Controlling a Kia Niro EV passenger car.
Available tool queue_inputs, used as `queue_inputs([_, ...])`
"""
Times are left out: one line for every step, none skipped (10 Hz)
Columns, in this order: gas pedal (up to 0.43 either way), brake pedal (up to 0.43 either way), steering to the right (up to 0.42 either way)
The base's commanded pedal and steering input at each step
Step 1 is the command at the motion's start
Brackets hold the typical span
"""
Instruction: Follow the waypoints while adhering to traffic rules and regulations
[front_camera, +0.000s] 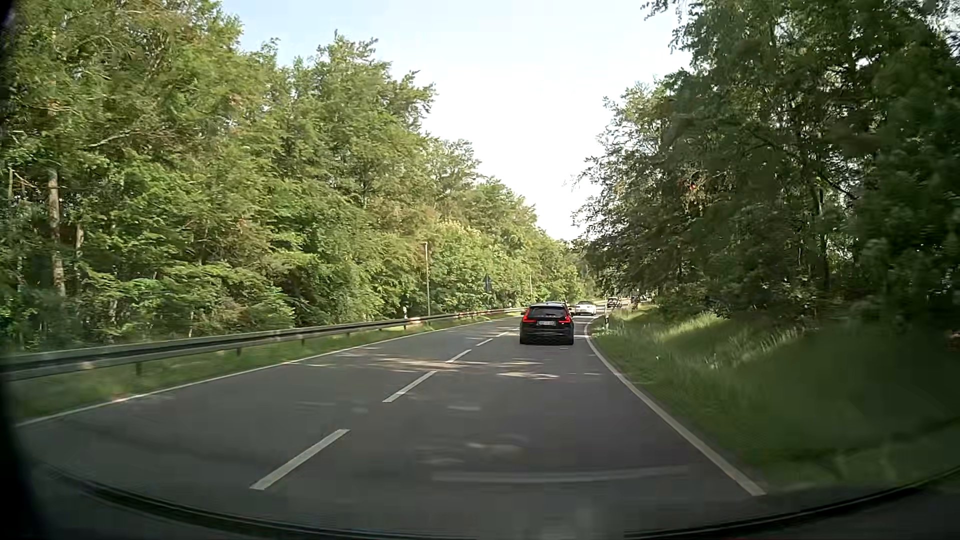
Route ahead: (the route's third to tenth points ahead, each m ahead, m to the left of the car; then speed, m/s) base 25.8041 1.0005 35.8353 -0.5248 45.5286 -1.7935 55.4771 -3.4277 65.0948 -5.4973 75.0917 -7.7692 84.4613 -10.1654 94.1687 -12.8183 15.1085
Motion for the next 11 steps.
queue_inputs([0.079,0.024,0.018])
queue_inputs([0.079,0.024,0.018])
queue_inputs([0.079,0.024,0.018])
queue_inputs([0.079,0.024,0.018])
queue_inputs([0.079,0.024,0.018])
queue_inputs([0.079,0.024,0.018])
queue_inputs([0.079,0.024,0.018])
queue_inputs([0.079,0.024,0.017])
queue_inputs([0.079,0.024,0.017])
queue_inputs([0.079,0.024,0.016])
queue_inputs([0.079,0.024,0.016])
